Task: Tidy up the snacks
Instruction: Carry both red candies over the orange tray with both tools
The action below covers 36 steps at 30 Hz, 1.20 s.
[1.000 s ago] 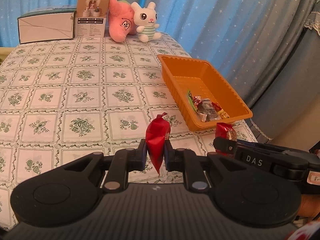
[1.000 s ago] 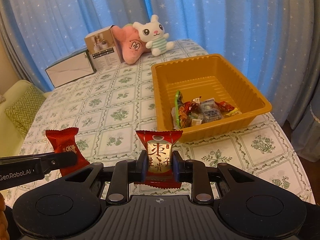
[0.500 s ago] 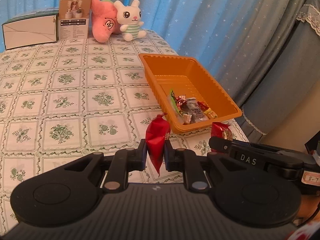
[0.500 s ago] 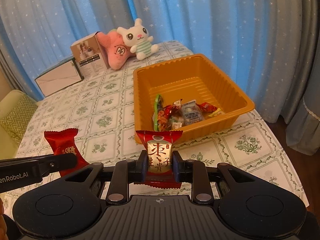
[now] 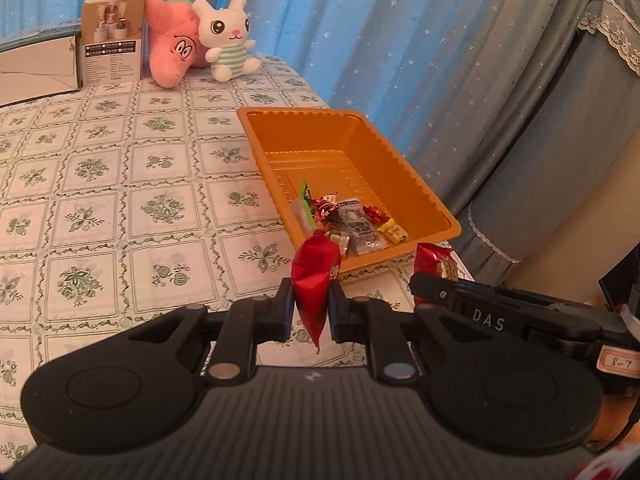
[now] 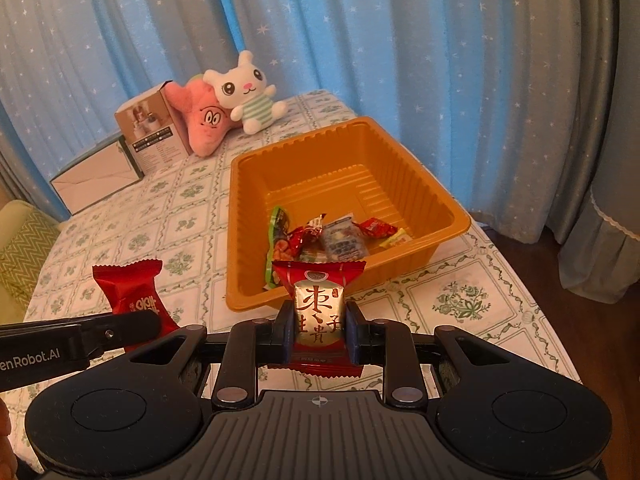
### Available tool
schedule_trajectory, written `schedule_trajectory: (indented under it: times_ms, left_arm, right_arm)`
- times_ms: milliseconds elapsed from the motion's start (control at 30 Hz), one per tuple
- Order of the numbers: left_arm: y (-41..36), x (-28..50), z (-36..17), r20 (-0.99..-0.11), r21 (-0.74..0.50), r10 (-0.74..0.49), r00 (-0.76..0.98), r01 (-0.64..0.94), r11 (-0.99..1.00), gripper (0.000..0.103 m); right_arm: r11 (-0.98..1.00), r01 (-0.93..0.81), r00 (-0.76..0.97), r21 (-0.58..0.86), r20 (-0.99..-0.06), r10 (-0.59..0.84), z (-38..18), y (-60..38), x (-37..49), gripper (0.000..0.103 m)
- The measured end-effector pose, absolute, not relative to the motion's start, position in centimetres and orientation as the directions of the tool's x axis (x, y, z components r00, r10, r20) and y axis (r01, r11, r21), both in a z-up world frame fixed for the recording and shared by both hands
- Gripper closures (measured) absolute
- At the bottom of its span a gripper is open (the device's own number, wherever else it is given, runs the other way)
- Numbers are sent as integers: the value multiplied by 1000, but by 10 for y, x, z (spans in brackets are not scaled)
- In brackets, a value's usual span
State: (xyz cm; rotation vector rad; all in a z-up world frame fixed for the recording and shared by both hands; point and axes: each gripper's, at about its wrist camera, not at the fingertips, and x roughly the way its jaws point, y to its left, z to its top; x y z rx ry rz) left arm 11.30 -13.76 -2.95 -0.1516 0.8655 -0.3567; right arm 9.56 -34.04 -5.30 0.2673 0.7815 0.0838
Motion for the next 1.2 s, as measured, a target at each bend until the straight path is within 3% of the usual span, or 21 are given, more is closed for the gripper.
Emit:
schedule_trajectory:
  times_ms: [1200]
  left_arm:
    - [-180,187,-18,-686,-267,-406,604,309,913,88]
  right_arm:
    - [972,3,735,234,-660,157,-40,-368,161,77]
